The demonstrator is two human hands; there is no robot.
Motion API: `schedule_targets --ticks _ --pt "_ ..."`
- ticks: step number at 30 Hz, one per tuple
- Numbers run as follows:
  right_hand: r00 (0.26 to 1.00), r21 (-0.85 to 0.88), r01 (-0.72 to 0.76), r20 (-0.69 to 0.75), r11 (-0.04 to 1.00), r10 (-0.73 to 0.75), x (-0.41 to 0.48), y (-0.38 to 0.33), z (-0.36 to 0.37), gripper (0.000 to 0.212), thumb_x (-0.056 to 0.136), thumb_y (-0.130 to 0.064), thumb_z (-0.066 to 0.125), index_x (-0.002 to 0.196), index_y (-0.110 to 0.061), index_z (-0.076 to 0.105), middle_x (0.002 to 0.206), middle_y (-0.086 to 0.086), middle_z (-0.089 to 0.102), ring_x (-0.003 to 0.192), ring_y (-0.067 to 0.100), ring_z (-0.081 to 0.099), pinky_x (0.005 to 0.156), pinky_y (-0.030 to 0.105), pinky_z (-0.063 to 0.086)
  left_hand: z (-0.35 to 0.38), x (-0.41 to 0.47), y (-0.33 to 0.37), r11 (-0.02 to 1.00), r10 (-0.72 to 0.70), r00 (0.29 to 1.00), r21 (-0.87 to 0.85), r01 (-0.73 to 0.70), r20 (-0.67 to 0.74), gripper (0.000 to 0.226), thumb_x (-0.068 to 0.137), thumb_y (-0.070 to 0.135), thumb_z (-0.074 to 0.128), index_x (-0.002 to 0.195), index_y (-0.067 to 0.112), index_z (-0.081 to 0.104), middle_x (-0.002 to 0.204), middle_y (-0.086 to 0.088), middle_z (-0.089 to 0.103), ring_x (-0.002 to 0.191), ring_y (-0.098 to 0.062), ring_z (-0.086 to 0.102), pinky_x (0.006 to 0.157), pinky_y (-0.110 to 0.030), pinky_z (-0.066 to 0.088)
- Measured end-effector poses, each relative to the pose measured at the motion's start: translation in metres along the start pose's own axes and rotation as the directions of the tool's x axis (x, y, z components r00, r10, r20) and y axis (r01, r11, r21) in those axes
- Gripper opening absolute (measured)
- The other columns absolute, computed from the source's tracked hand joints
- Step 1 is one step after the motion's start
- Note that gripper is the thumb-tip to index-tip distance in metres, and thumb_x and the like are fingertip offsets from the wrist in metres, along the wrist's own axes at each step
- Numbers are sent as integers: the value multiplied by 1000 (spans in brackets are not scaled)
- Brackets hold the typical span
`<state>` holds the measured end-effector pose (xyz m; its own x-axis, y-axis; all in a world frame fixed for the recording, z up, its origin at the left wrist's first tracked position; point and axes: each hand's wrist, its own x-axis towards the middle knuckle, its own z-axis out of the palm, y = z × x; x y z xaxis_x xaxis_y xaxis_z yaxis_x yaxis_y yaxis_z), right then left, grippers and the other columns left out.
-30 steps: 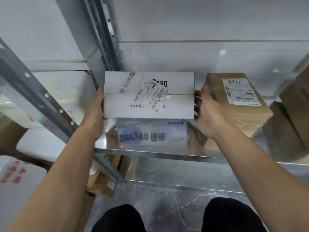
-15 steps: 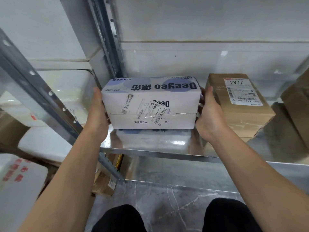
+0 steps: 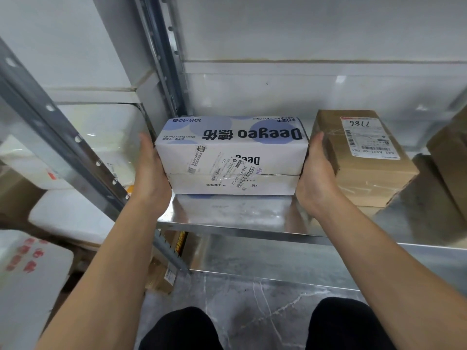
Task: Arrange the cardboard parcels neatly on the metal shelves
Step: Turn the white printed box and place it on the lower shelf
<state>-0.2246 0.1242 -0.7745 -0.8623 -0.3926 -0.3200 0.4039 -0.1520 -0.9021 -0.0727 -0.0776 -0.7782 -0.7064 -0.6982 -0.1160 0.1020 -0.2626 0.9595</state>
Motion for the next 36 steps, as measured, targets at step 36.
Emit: schedule_targets --ticks 36 --pt "990 -213 111 113 971 -89 -6 -25 -11 40 96 -65 51 87 -40 81 105 -9 78 112 19 67 106 46 47 6 -8 24 990 112 981 102 -97 -156 59 107 59 14 108 36 68 100 15 78 109 -8 67 107 -34 43"
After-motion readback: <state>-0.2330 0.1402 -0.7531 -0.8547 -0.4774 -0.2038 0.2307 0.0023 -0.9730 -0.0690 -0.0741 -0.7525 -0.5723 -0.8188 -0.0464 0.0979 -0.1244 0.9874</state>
